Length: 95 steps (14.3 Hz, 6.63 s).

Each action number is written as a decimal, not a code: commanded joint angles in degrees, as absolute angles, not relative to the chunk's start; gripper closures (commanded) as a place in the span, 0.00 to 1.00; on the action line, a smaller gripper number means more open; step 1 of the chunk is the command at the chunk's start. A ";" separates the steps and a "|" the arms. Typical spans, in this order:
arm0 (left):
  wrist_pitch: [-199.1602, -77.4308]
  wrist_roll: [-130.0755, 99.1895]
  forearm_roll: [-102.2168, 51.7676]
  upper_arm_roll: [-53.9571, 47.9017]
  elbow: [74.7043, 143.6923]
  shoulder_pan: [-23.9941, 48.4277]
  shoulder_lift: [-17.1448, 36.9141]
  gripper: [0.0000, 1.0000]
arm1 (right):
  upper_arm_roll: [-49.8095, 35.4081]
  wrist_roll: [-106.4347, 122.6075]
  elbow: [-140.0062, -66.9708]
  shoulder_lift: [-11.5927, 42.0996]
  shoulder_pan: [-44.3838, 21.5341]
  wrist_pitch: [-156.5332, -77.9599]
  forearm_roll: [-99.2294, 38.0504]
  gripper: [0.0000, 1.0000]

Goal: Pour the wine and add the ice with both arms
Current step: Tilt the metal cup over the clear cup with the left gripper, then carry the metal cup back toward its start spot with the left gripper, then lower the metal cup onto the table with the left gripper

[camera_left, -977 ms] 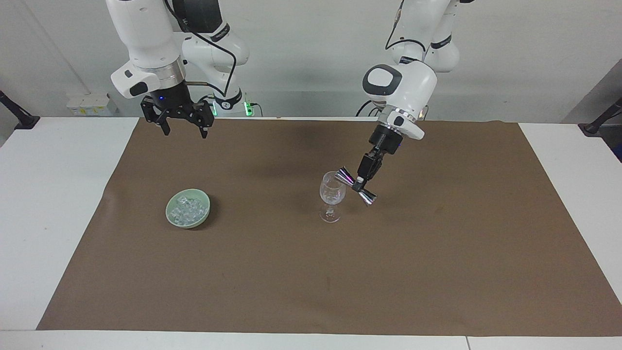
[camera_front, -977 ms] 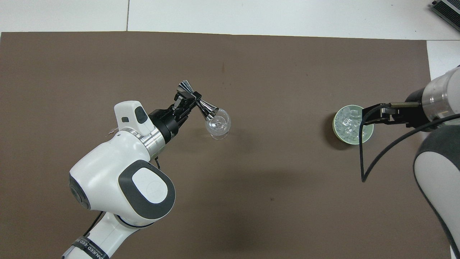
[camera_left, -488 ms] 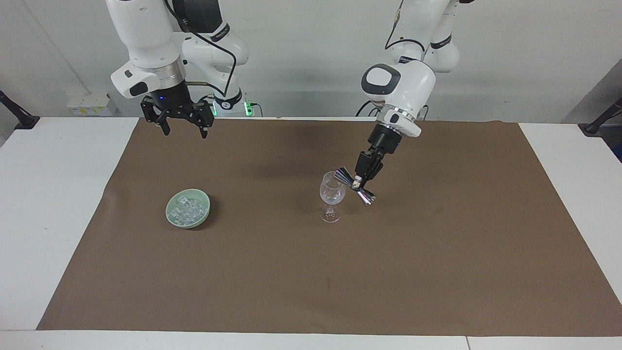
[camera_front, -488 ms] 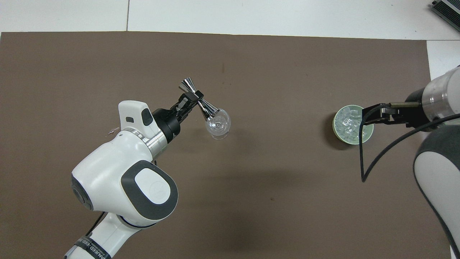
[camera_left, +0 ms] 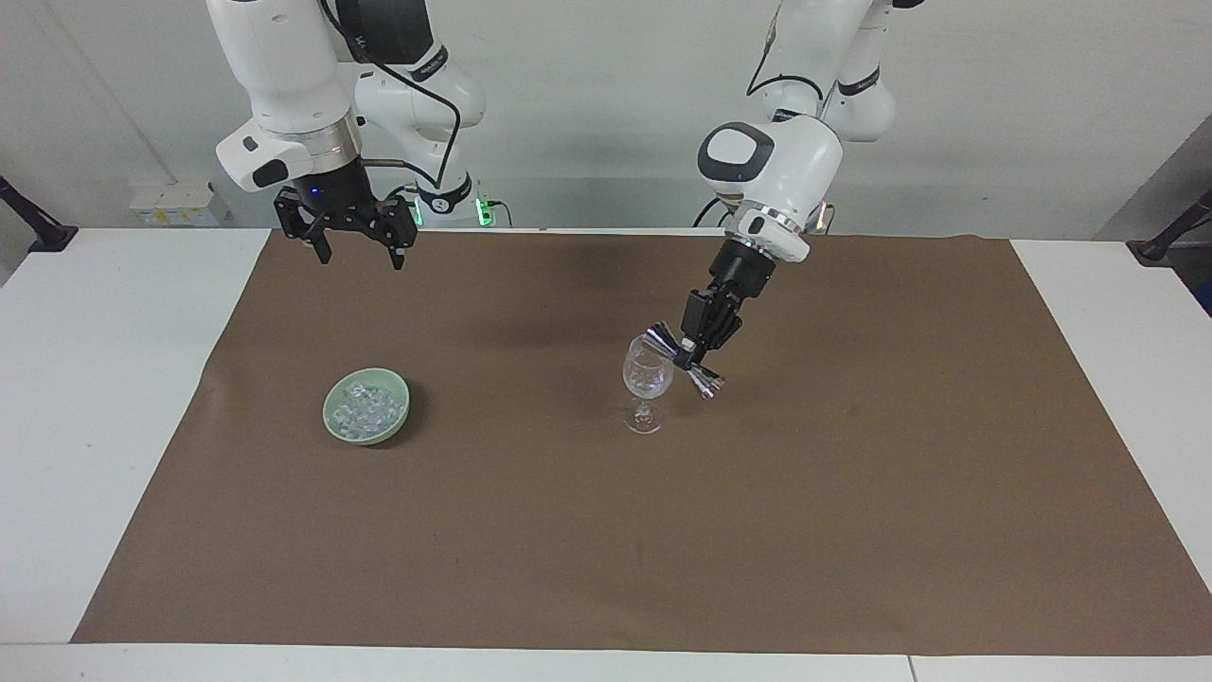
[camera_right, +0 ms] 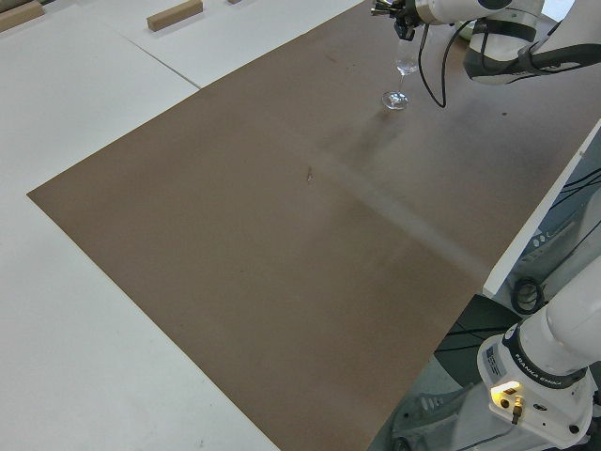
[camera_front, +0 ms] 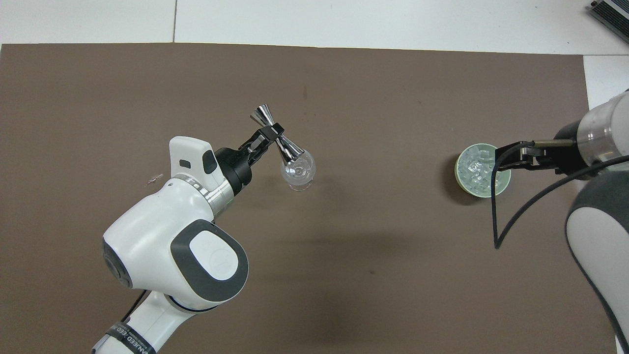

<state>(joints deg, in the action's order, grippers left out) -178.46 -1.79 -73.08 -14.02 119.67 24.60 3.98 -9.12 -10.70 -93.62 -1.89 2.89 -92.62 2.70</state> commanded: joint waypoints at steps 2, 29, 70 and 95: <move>-180.00 -3.15 -73.65 -13.27 118.83 25.75 4.92 1.00 | -9.58 -9.23 -94.83 -3.16 3.96 -92.29 1.67 0.00; -97.58 -34.53 -73.66 -12.66 124.10 -27.93 1.48 1.00 | -9.58 -9.23 -94.83 -3.16 3.96 -92.29 1.67 0.00; -87.80 -42.71 -61.79 -12.39 105.47 -36.91 35.16 1.00 | -9.58 -9.32 -94.83 -3.16 3.96 -92.29 1.67 0.00; -90.35 -41.84 -61.00 -12.39 104.77 -37.00 35.86 0.58 | -9.58 -9.23 -94.83 -3.16 3.96 -92.29 1.67 0.00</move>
